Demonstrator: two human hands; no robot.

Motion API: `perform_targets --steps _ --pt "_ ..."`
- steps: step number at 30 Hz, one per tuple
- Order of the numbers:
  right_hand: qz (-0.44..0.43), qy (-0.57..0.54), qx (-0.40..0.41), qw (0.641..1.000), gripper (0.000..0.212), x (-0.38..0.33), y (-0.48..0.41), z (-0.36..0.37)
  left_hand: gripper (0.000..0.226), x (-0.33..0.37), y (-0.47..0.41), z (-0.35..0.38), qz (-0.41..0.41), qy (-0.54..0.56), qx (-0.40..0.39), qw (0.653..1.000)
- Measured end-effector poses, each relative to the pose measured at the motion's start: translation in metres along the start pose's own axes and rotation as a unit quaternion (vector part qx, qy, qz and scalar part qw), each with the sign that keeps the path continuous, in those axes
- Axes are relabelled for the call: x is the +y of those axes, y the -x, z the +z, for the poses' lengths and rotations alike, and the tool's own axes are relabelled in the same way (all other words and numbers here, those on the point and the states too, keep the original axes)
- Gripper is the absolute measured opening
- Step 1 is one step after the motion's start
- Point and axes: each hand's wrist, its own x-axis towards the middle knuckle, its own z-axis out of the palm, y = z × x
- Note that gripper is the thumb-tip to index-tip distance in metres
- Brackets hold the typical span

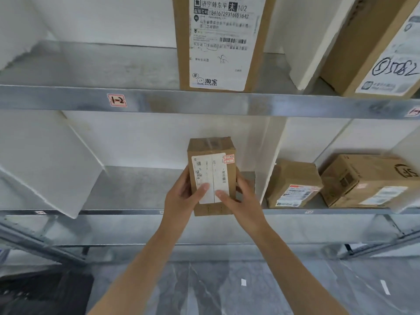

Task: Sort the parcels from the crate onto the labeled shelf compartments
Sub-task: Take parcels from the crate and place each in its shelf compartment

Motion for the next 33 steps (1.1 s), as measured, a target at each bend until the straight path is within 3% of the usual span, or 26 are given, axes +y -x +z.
perform_targets --steps 13,23,33 --pt "0.004 -0.048 0.023 0.999 0.073 0.044 -0.034 0.007 0.054 -0.033 -0.037 0.013 -0.06 -0.016 0.028 0.998" --pt "0.025 -0.007 0.039 0.999 0.067 0.059 -0.04 0.014 0.059 -0.049 -0.036 0.015 -0.062 0.029 0.037 0.997" --pt "0.029 0.038 0.057 0.997 0.08 0.064 -0.039 0.019 0.059 -0.056 -0.034 0.014 -0.047 0.023 0.025 0.998"
